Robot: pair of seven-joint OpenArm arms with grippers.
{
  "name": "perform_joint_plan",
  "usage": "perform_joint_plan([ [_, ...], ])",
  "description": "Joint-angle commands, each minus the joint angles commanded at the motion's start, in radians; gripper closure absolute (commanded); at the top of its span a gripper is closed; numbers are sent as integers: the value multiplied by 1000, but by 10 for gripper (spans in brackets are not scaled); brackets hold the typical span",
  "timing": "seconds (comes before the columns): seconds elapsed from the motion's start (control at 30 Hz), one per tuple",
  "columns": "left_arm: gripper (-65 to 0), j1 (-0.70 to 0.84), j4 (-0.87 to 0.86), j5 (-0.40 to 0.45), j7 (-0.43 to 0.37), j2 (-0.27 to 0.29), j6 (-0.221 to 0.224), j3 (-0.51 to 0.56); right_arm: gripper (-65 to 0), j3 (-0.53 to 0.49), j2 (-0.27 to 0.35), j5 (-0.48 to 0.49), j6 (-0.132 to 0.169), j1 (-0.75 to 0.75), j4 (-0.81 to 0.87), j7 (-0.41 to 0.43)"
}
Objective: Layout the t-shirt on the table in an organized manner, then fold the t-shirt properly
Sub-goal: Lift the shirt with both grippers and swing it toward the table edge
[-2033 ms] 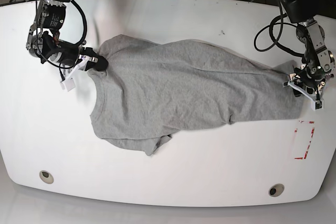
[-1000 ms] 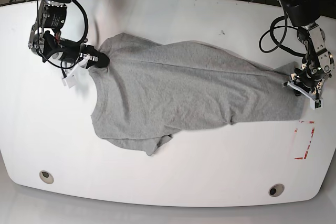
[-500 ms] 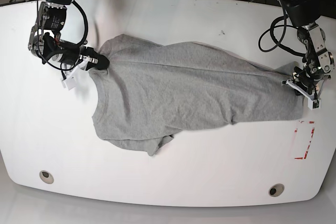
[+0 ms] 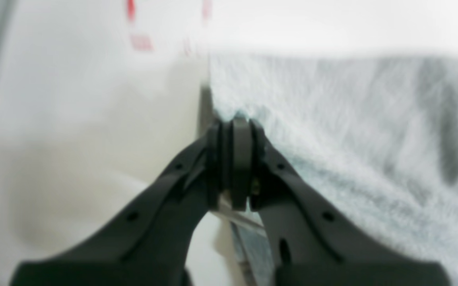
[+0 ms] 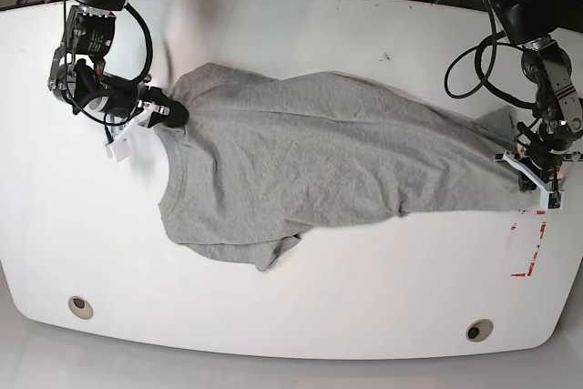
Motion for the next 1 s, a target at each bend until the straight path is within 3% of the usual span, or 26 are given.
perform_joint_plan([
  [0.3,-23,-20,149,3,0,-6,-2,80,0,2,25,0,3,61,64,2],
  [0.57,-23,-75,210,5,3,-17,-2,84,0,0,49,-2,3,112,61,15],
  [0.87,-25,-226,204,0,109,-38,-2,86,0,-6,106,-3,5,222,43,21],
  [1.0,-25,-298,204,0,121,-40,-2,104,0,-6,129,-3,5,304,-21,21],
])
